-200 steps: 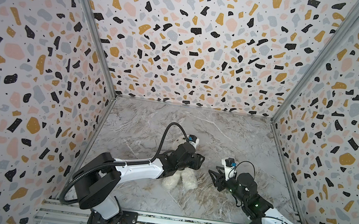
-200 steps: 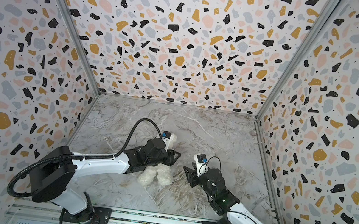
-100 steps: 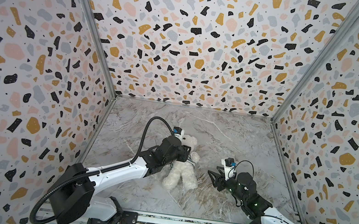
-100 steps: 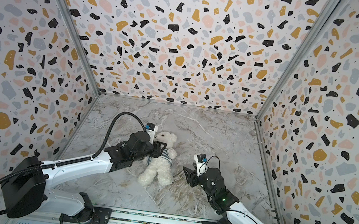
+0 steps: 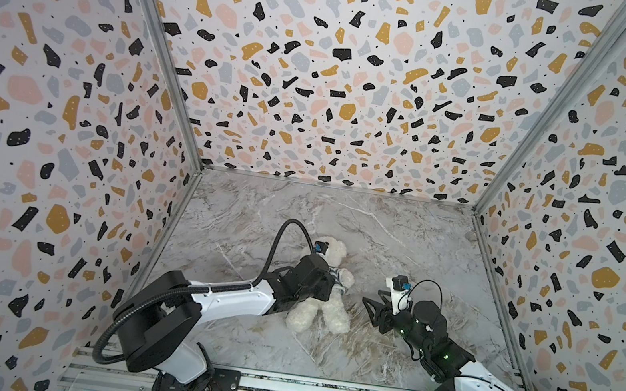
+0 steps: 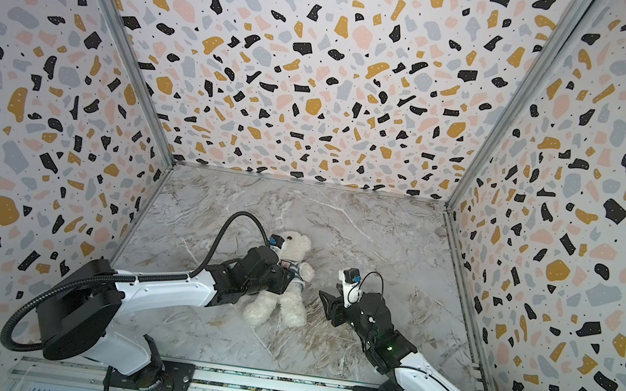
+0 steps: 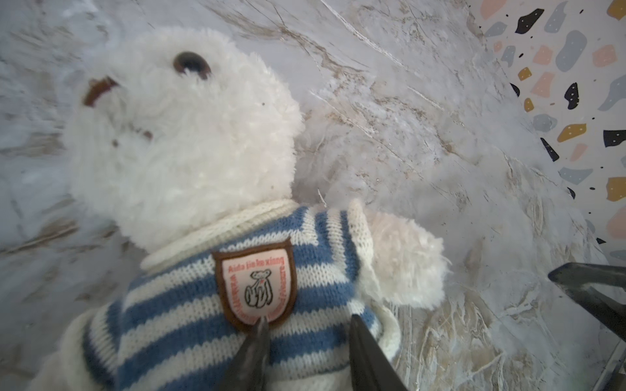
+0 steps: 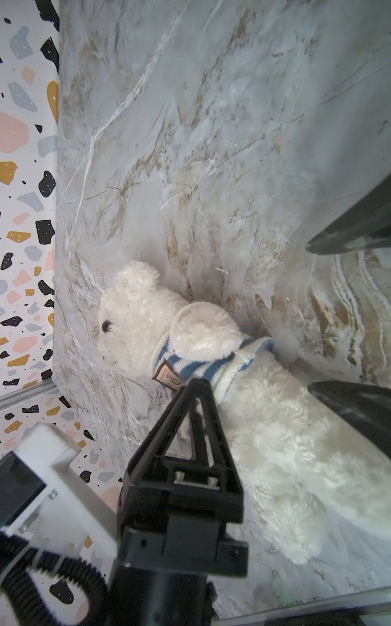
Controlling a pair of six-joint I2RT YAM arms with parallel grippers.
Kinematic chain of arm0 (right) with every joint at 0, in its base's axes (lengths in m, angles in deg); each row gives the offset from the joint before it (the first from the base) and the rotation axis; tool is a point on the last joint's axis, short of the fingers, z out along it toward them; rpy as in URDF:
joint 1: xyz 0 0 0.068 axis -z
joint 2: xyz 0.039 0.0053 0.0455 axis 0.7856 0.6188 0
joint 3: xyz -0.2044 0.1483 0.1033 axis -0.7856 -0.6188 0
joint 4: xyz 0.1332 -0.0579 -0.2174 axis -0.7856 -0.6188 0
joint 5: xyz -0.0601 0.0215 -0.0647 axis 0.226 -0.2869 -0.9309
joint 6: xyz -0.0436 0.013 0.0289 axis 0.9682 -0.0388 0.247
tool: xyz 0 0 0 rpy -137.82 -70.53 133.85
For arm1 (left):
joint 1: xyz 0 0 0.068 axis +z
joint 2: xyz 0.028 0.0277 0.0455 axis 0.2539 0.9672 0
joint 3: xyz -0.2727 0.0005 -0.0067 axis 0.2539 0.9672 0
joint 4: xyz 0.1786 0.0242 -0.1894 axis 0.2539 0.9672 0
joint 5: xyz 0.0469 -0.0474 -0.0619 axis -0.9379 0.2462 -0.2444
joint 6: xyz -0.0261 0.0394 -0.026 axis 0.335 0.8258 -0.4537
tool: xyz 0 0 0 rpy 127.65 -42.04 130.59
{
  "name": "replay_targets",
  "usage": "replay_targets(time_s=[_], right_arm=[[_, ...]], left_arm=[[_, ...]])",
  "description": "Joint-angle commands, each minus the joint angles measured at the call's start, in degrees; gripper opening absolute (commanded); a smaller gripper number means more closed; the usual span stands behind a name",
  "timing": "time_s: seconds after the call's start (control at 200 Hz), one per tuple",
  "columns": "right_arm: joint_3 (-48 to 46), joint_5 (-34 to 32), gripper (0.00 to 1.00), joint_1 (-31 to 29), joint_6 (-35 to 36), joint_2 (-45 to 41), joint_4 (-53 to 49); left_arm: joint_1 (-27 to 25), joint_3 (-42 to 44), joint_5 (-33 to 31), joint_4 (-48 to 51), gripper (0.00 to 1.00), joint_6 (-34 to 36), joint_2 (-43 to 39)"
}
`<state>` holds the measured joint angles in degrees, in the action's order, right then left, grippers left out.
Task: Dress the teddy bear
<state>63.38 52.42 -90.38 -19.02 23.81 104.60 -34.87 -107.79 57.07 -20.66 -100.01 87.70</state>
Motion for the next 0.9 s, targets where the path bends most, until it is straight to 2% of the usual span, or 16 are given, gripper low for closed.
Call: replay_targets(time_s=[0.0, 0.19, 0.285, 0.42, 0.491, 0.621, 0.696, 0.726, 0.781, 0.896], right_arm=[[0.8, 0.3, 0.60, 0.3, -0.3, -0.5, 1.1], [-0.6, -0.1, 0.60, 0.4, -0.5, -0.8, 2.5], [-1.1, -0.5, 0.60, 0.4, -0.6, -1.3, 3.3], [-2.3, -2.3, 0.62, 0.4, -0.2, -2.9, 4.3], [-2.9, -3.7, 0.70, 0.5, -0.2, -4.3, 4.9], [-3.4, -7.5, 0.83, 0.7, 0.6, -6.0, 4.9], [-3.7, -10.6, 0.89, 0.9, 1.3, -6.6, 5.0], [-3.9, -11.6, 1.00, 1.0, 1.5, -6.8, 5.3], [-4.2, -13.0, 0.99, 1.6, 2.4, -7.4, 5.9], [-4.8, -17.9, 0.99, 3.2, 2.8, -8.2, 7.1]], left_arm=[[-1.7, -1.0, 0.7, -3.2, 0.40, -1.6, 2.5], [-3.6, -0.6, 1.3, -6.4, 0.41, -2.9, 5.3], [-3.7, 0.0, 2.4, -9.2, 0.44, -3.2, 4.7], [-3.7, 0.1, 2.0, -10.4, 0.57, -1.5, 0.4], [-3.7, 0.3, 0.2, -9.6, 0.68, 0.2, -2.9], [-3.7, 3.1, -5.5, -7.8, 0.81, 4.0, -10.9], [-3.4, 5.9, -11.0, -7.5, 0.89, 5.5, -16.7], [-3.3, 7.1, -13.4, -5.5, 0.92, 6.1, -19.2], [-2.5, 9.3, -18.1, -4.1, 1.00, 6.8, -23.9], [0.6, 15.1, -28.4, -2.7, 1.00, 6.9, -34.0]])
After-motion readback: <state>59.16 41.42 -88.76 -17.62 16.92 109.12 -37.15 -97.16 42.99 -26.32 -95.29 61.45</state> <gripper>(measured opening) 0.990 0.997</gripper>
